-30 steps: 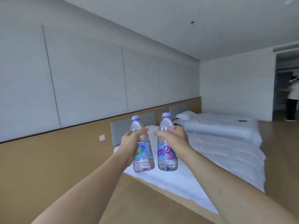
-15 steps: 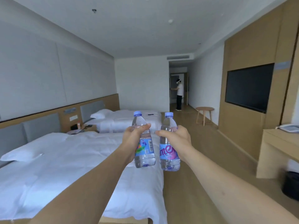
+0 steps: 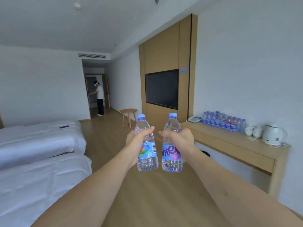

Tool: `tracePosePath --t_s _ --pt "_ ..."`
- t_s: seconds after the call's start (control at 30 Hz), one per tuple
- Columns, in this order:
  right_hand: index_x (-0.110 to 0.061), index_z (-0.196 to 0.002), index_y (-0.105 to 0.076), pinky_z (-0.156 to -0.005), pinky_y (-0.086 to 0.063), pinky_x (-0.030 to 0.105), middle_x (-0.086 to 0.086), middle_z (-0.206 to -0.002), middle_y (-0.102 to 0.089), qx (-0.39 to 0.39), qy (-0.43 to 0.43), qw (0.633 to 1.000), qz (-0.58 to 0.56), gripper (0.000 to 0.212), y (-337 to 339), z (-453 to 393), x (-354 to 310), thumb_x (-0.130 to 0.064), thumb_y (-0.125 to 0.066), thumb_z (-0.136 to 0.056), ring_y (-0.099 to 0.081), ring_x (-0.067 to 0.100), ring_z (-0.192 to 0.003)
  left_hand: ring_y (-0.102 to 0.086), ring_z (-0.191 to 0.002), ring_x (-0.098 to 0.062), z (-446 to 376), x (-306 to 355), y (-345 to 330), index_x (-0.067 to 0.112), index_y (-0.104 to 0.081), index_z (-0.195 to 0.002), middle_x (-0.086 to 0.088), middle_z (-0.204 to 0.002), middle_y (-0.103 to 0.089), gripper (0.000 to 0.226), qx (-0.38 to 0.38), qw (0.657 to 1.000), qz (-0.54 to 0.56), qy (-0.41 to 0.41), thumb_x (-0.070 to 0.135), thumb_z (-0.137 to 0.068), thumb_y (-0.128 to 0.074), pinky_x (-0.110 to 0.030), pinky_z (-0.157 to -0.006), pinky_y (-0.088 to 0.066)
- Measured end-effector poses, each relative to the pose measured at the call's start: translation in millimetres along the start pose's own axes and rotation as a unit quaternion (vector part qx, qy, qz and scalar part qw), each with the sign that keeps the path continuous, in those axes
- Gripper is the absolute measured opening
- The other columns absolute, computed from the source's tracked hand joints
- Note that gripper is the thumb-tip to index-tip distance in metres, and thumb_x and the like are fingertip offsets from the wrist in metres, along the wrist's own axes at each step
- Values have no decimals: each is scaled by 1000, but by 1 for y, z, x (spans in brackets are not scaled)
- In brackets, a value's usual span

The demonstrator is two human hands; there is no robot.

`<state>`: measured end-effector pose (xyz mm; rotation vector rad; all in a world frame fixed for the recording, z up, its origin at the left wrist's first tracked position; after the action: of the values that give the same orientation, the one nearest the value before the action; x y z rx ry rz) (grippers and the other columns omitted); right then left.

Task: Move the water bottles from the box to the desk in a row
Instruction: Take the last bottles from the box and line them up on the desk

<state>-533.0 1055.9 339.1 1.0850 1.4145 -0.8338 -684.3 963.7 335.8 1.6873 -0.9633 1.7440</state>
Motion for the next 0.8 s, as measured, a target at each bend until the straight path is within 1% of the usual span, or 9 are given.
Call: tracePosePath --t_s 0.07,0.17,0.23,0.3,0.4,0.5,0.6,0.7,0.8 --pt "-16 -95 -71 -73 -65 44 2 -80 -78 42 -5 999 6 52 -3 -28 -1 -44 -90 -56 -77 21 -68 -77 -71 -24 -39 1 -9 16 -64 -110 -6 -80 -78 55 -38 999 -4 4 45 -70 -89 -32 -59 -59" --pt "-16 -92 -72 -59 -63 35 0 -73 -77 96 -19 995 3 49 -3 -60 5 -42 -90 -55 -76 20 -62 -78 -72 -25 -89 -3 -25 18 -64 -112 -7 -84 -79 56 -84 996 -7 23 46 -70 -89 -33 -61 -59" --pt "-15 -90 -71 -53 -58 30 0 -72 -77 131 -32 991 7 48 2 -78 11 -41 -91 -54 -75 19 -59 -77 -69 -24 -117 -8 -38 18 -64 -110 -8 -83 -79 55 -113 993 4 36 45 -69 -89 -31 -56 -58" --pt "-15 -93 -69 -57 -61 33 2 -77 -77 161 -45 986 18 52 10 -96 17 -41 -92 -53 -76 19 -61 -76 -64 -24 -141 -14 -56 17 -64 -108 -7 -79 -78 54 -143 989 10 47 44 -69 -89 -29 -52 -57" --pt "-13 -96 -67 -68 -65 45 6 -86 -76 197 -61 978 25 56 25 -128 30 -40 -92 -53 -76 24 -68 -77 -66 -26 -175 -25 -86 19 -65 -106 -8 -79 -78 51 -187 981 8 53 44 -69 -90 -29 -51 -57" --pt "-14 -95 -66 -70 -64 50 7 -88 -76 223 -64 972 32 56 45 -166 46 -41 -92 -53 -77 26 -71 -77 -71 -27 -213 -40 -123 20 -68 -105 -7 -82 -79 51 -217 975 1 56 46 -67 -90 -32 -56 -59" --pt "-16 -92 -65 -71 -65 47 5 -88 -75 244 -62 967 27 55 70 -214 67 -41 -93 -52 -76 24 -72 -78 -75 -29 -257 -57 -166 19 -69 -106 -9 -85 -79 52 -240 969 -4 57 47 -67 -89 -38 -68 -62" --pt "-16 -87 -65 -71 -65 43 3 -86 -74 264 -59 962 28 54 103 -273 85 -43 -93 -49 -75 22 -74 -78 -76 -29 -308 -72 -217 19 -69 -105 -10 -86 -79 51 -254 966 -8 57 47 -68 -89 -41 -72 -63" --pt "-18 -87 -65 -60 -60 34 1 -85 -73 277 -58 959 21 53 143 -337 96 -42 -93 -49 -75 20 -71 -78 -77 -28 -360 -80 -274 18 -71 -104 -9 -86 -79 50 -256 965 -13 56 48 -69 -88 -39 -74 -63"
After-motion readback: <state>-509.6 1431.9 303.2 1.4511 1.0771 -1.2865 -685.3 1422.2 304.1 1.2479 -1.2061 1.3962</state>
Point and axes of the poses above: each hand's wrist, its own z-axis away from the middle knuckle, its own y-axis out of the back of the hand, x = y × z, the point moved 2 cm from there along -z, towards the middle knuckle
